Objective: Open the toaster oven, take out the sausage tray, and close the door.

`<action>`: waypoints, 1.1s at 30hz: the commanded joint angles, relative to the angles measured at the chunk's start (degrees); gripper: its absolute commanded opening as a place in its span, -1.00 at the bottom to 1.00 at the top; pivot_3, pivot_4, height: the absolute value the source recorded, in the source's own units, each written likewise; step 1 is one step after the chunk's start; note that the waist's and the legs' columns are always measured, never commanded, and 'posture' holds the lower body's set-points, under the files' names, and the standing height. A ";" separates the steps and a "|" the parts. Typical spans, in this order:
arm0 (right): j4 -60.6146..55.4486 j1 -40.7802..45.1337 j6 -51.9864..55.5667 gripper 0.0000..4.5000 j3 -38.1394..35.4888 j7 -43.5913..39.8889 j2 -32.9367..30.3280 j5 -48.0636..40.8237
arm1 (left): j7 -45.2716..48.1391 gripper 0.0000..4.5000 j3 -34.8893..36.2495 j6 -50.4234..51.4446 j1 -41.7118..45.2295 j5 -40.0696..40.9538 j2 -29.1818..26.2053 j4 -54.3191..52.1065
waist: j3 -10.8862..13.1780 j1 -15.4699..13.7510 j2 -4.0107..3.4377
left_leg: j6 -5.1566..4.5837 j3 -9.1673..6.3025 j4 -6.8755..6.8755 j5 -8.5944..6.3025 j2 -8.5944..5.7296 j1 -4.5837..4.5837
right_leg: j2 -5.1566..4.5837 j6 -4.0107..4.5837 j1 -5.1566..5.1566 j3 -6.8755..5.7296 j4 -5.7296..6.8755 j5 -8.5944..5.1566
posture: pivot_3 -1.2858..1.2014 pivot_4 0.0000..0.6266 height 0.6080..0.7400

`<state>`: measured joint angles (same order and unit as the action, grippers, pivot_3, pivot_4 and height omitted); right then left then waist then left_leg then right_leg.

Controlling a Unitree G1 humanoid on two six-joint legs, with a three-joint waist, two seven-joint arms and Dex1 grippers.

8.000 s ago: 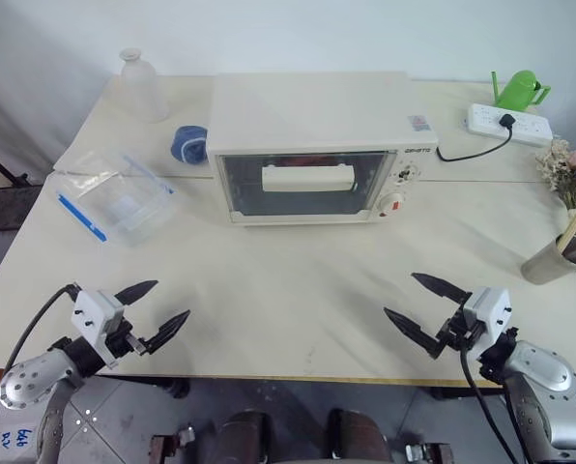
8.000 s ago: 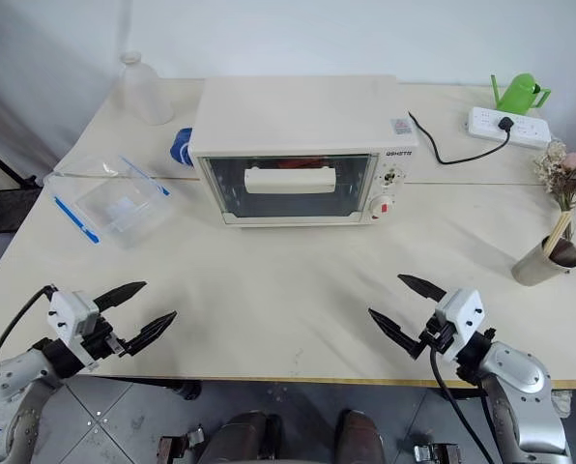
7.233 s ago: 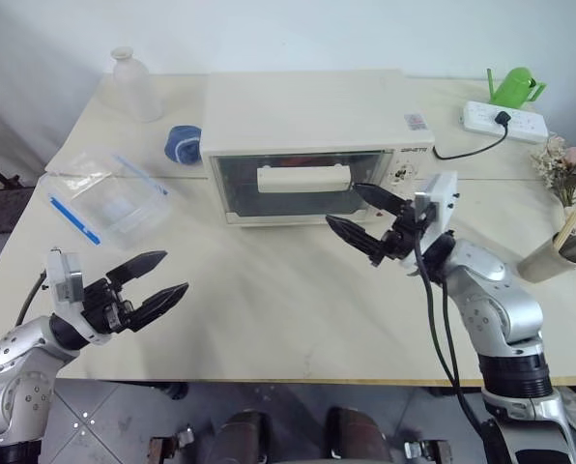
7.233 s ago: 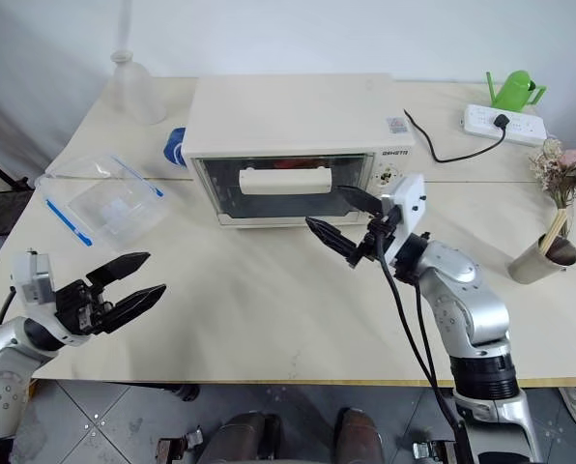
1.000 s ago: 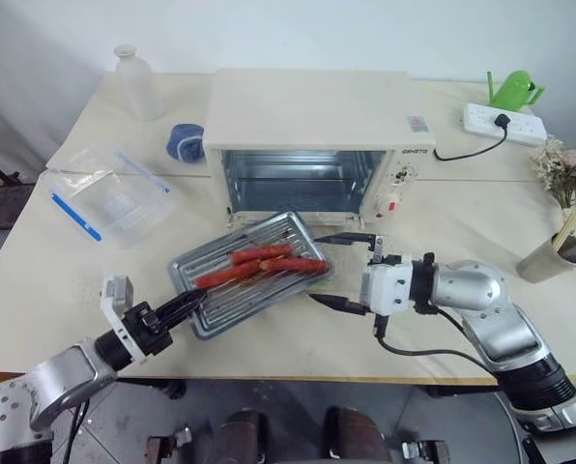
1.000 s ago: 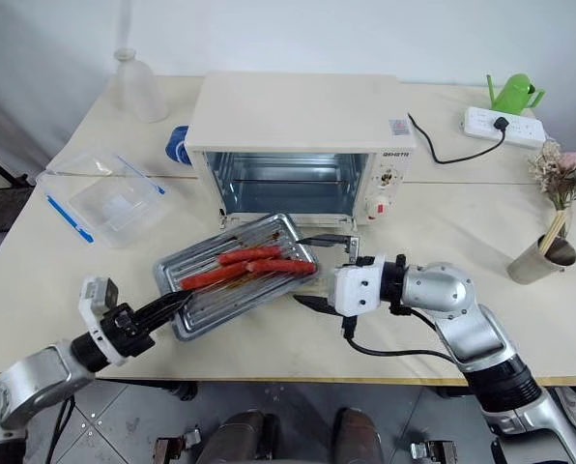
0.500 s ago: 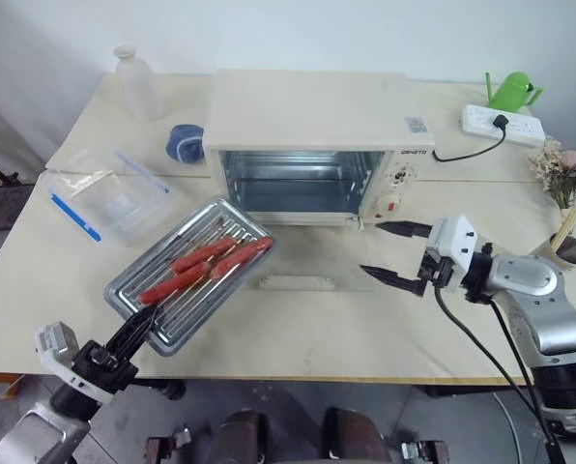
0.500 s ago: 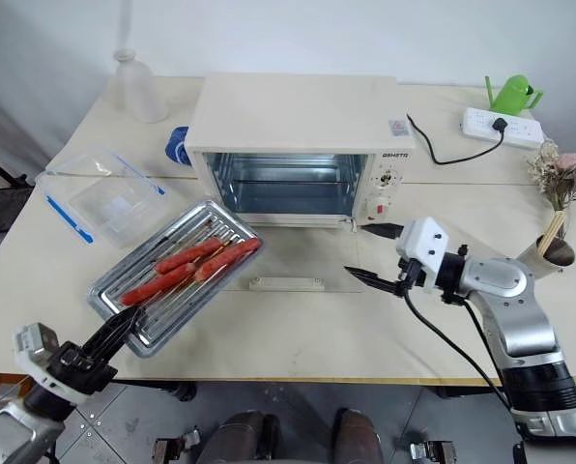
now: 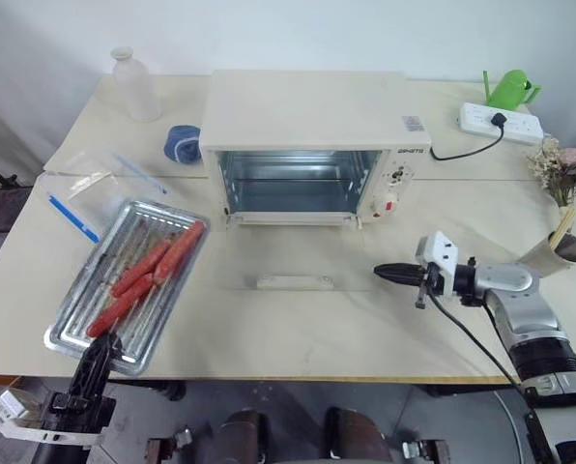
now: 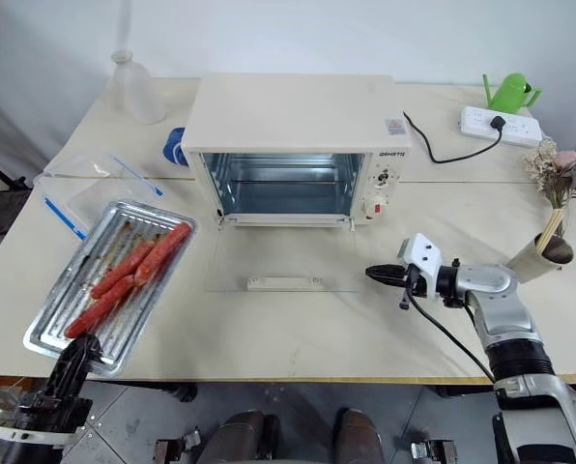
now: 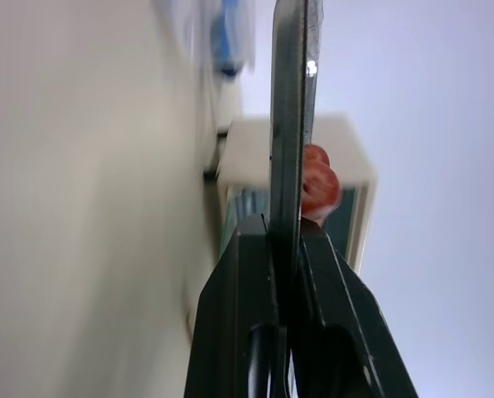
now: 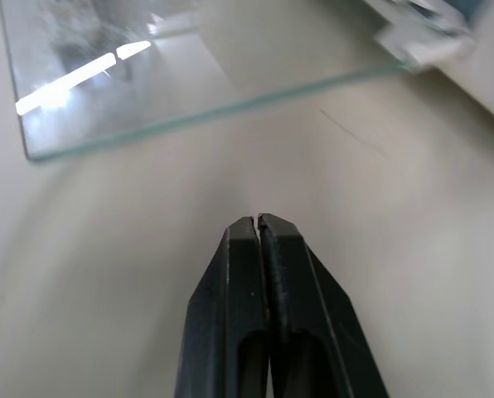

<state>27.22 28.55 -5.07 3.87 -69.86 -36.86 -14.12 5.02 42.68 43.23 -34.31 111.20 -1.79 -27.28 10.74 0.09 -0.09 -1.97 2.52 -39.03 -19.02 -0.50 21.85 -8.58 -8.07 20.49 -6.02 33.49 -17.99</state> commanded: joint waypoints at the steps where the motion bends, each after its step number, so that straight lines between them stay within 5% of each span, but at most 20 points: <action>1: -2.54 0.01 0.53 -0.99 -1.81 -3.36 1.61 -4.18 | -0.35 -1.00 1.40 -1.38 -0.45 1.80 0.44 -3.02 | 0.00 0.04 0.00 | -0.01 0.00 0.00 -0.02 0.01 0.01 | 0.02 0.00 -0.01 0.00 0.03 0.00 | 0.03 -0.52 1.00; 8: -8.75 0.12 7.78 -0.99 -7.12 -2.49 2.37 -11.33 | -0.75 -1.00 0.00 -1.97 -0.99 1.80 0.60 -4.25 | 0.00 0.02 0.00 | -0.05 -0.01 -0.06 -0.05 0.05 0.13 | 0.03 -0.01 0.01 -0.02 0.02 0.01 | 0.03 -0.52 1.00; 15: -14.51 6.41 24.34 -0.99 -17.56 7.35 5.61 -25.61 | 0.76 -1.00 0.39 -0.79 -1.93 1.80 -0.70 -3.66 | 0.03 0.13 -0.08 | 0.05 -0.01 -0.06 -0.12 0.18 0.20 | -0.05 0.01 0.12 0.03 -0.02 0.00 | 0.03 -0.52 1.00; 24: -22.86 2.22 29.54 -0.99 -17.22 7.07 2.29 -25.35 | 3.50 -1.00 -3.16 5.70 -3.99 1.80 -6.28 -0.51 | 0.02 -0.33 -0.09 | 0.02 -0.15 -0.04 -0.32 0.19 0.31 | -0.01 0.09 0.20 0.03 0.05 -0.05 | 0.03 -0.52 1.00; 33: -37.60 -19.60 19.56 0.27 -20.67 2.10 -4.70 -20.06 | 1.78 -1.00 -12.32 14.19 5.60 1.80 -24.77 5.99 | 0.00 -0.74 -0.29 | -0.05 -0.06 -0.05 -0.24 0.13 0.28 | 0.16 0.08 0.14 0.02 0.09 -0.04 | 0.03 -0.52 1.00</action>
<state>-6.15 11.65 16.86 -13.92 -67.15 -40.34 -34.38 6.54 32.26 55.52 -30.83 111.24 -24.10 -21.71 10.73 -0.66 -0.37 -2.00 2.41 -39.09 -19.22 -0.39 22.06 -8.41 -7.98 20.64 -6.00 33.60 -18.03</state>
